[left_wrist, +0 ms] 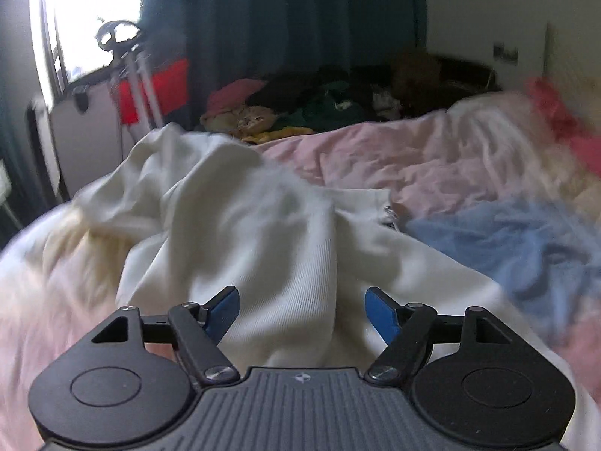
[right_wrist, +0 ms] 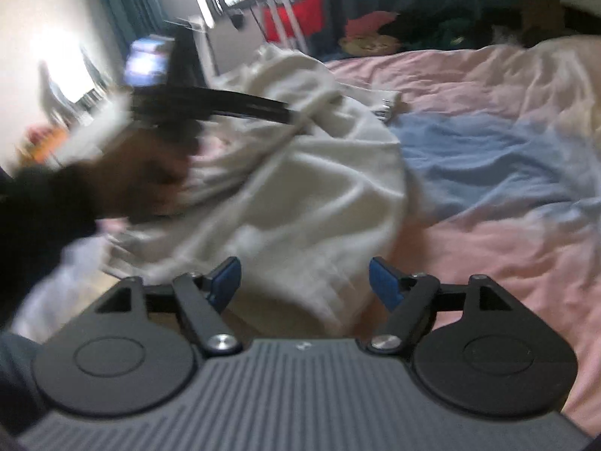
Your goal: Fold clothes
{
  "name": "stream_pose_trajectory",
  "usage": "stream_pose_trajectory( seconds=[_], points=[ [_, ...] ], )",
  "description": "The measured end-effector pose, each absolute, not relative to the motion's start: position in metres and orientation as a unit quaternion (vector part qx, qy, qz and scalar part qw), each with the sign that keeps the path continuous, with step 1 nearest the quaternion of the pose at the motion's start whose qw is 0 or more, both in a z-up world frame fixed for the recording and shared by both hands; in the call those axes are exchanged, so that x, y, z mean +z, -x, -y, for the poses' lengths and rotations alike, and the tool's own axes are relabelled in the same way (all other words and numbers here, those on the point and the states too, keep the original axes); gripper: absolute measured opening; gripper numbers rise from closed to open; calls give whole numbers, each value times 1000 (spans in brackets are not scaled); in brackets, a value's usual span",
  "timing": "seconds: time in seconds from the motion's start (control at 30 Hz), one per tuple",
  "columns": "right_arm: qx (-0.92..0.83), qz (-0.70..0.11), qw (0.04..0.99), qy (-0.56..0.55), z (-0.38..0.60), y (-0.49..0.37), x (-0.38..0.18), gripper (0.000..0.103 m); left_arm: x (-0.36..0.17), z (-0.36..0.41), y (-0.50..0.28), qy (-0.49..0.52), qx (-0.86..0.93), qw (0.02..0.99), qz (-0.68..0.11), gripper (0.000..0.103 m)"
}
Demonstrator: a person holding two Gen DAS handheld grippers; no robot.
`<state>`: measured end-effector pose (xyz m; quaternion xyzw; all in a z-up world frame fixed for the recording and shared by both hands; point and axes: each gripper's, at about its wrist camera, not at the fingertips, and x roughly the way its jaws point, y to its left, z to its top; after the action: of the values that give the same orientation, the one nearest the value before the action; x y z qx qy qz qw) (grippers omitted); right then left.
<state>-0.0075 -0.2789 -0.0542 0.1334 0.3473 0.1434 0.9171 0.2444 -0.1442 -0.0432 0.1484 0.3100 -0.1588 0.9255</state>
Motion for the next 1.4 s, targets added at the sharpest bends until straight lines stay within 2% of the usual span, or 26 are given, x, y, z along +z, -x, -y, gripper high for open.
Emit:
stream_pose_trajectory(
  seconds=[0.13, 0.2, 0.27, 0.4, 0.5, 0.63, 0.8, 0.83, 0.87, 0.93, 1.13, 1.3, 1.37, 1.4],
  points=[
    [139, -342, 915, -161, 285, 0, -63, 79, -69, 182, -298, -212, -99, 926, -296, 75],
    [126, -351, 915, -156, 283, -8, -72, 79, -78, 189, -319, -239, -82, 922, -292, 64],
    [114, -369, 907, -165, 287, -18, -84, 79, -73, 188, -333, -247, -88, 921, -289, 11],
    [78, -403, 889, -205, 305, -37, -106, 79, -23, 137, -345, -152, -90, 945, -275, 10],
    [72, -412, 870, -260, 323, -48, -117, 78, 15, 70, -348, -64, -39, 962, -262, 10],
    [81, -412, 839, -346, 343, -52, -129, 80, 17, -26, -354, 35, 69, 957, -281, 12],
    [113, -418, 818, -379, 339, -48, -133, 80, -21, -111, -321, 123, 73, 928, -344, 17],
    [117, -420, 817, -378, 336, -48, -133, 80, -23, -122, -306, 138, 65, 926, -345, 26],
    [117, -422, 816, -377, 334, -48, -133, 80, -24, -132, -289, 150, 56, 925, -344, 39],
    [106, -427, 810, -386, 335, -48, -134, 76, -21, -147, -249, 165, 39, 927, -334, 57],
    [70, -435, 801, -404, 332, -44, -139, 74, -47, -152, -146, 238, -12, 885, -399, 78],
    [74, -448, 793, -405, 318, -43, -145, 73, -82, -145, -91, 296, -59, 823, -481, 79],
    [83, -453, 789, -407, 313, -44, -148, 73, -88, -135, -88, 282, -65, 820, -493, 79],
    [85, -454, 788, -408, 311, -44, -150, 69, -88, -129, -88, 268, -65, 826, -492, 79]
  ],
)
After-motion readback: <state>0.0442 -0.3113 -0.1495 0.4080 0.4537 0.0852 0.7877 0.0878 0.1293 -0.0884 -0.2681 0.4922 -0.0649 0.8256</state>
